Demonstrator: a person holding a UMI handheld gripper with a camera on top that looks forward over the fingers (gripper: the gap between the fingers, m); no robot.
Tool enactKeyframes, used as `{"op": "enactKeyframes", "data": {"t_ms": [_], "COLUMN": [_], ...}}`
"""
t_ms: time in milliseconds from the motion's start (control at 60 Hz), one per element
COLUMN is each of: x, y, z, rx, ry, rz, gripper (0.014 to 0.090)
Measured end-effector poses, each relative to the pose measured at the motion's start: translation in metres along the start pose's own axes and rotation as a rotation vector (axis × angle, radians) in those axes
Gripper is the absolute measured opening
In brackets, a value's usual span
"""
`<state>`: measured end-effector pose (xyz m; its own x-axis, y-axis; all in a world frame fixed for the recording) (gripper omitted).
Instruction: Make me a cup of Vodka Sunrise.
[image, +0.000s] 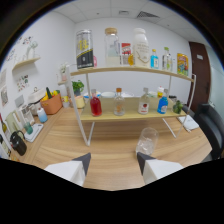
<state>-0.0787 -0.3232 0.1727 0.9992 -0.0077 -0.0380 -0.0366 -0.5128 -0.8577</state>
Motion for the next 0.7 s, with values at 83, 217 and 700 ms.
{"op": "enactKeyframes", "data": {"t_ms": [83,217,700], "x": [-0.024,-0.051,-0.066], "y": [-0.022,-0.058,-0.12], "z": [0.013,0.047,0.174], "rx": [0.07,0.154,0.226], "ry": [-0.028,-0.064,-0.025], "rz": [0.003,0.005,-0.034], "gripper": [0.0867,0.0864,0.062]}}
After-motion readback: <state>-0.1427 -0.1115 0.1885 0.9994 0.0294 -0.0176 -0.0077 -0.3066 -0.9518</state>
